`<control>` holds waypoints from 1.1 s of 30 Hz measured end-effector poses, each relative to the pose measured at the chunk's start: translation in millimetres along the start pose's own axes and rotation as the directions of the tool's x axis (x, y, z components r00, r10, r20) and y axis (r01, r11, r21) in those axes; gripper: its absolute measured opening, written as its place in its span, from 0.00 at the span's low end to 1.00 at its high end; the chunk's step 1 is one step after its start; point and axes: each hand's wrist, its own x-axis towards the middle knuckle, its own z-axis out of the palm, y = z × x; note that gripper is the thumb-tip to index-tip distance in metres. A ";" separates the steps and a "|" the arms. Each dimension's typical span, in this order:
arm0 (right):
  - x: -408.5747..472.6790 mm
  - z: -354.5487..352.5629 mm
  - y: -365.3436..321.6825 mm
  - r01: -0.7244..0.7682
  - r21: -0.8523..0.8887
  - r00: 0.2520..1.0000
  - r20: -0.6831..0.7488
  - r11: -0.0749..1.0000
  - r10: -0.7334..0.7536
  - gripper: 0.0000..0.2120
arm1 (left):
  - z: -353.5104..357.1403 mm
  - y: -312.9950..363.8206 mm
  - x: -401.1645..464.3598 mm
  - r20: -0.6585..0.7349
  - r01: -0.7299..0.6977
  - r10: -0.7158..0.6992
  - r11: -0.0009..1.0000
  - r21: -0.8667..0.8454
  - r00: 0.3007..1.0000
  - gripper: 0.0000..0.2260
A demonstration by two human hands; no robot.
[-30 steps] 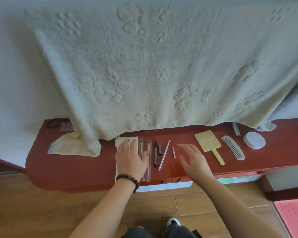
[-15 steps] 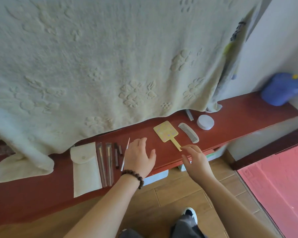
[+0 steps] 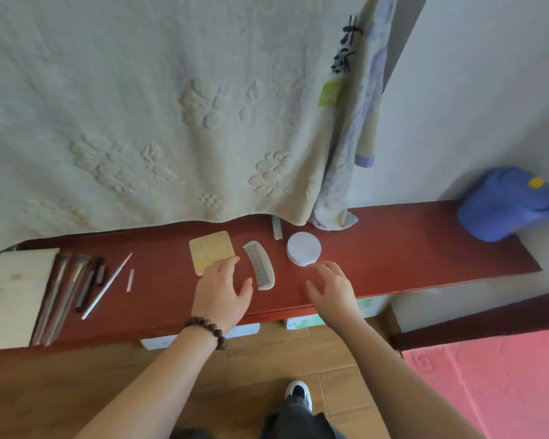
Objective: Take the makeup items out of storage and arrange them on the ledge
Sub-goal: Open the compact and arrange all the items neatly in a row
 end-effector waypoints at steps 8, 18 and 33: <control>81.9 -23.3 23.3 0.162 -0.140 0.964 0.232 0.977 -0.126 0.40 | 22.6 40.3 -0.5 0.005 0.161 -0.161 0.987 -0.007 0.987 0.23; 114.0 -8.1 24.6 0.292 -0.169 0.897 0.390 0.941 -0.208 0.40 | 16.9 35.0 2.8 0.017 0.213 -0.213 0.976 -0.039 0.977 0.22; 75.2 -104.0 -61.7 -0.039 0.662 0.769 0.498 0.748 -0.401 0.30 | -41.7 79.5 53.5 0.355 0.301 0.036 0.455 -0.838 0.934 0.31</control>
